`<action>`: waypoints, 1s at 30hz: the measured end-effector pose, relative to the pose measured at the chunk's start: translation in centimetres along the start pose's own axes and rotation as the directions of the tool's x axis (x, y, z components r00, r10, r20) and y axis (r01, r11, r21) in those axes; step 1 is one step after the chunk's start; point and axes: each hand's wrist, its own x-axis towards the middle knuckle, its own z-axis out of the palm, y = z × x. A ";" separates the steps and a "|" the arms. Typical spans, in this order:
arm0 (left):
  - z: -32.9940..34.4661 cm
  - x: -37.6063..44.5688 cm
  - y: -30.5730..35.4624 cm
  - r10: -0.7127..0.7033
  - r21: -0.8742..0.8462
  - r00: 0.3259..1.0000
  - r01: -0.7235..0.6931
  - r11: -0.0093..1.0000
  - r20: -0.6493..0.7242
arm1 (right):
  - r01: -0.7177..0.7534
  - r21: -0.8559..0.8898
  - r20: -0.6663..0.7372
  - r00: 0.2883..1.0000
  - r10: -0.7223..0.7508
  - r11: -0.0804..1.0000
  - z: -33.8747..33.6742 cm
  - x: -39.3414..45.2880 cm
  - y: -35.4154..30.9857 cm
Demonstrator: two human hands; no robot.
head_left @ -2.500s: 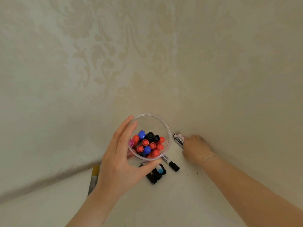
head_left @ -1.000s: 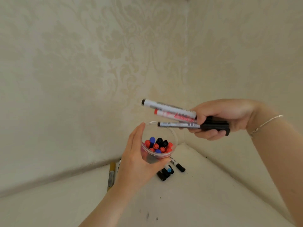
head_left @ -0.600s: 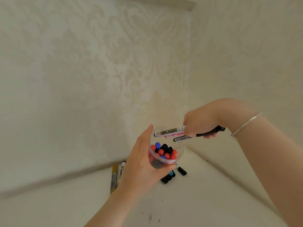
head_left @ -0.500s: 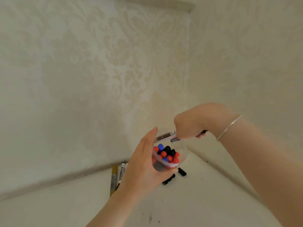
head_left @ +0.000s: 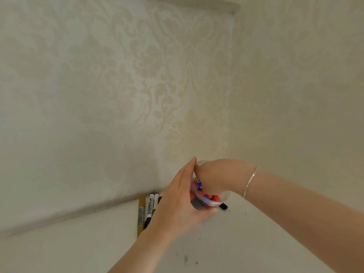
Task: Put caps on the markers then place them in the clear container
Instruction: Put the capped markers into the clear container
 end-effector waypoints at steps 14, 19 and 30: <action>0.8 -0.2 0.5 0.048 0.013 0.999 -0.048 0.999 0.017 | 0.074 -0.171 -0.326 0.937 -0.128 0.982 3.9 0.4 1.4; 0.7 -0.2 0.2 0.075 0.013 0.997 -0.075 0.997 -0.007 | 0.186 -0.170 -0.345 0.908 -0.235 0.968 3.9 0.6 1.4; 0.5 -0.4 -0.5 0.103 0.011 0.995 -0.103 0.995 -0.011 | 0.141 0.237 -0.431 0.902 -0.025 0.961 4.9 1.5 2.3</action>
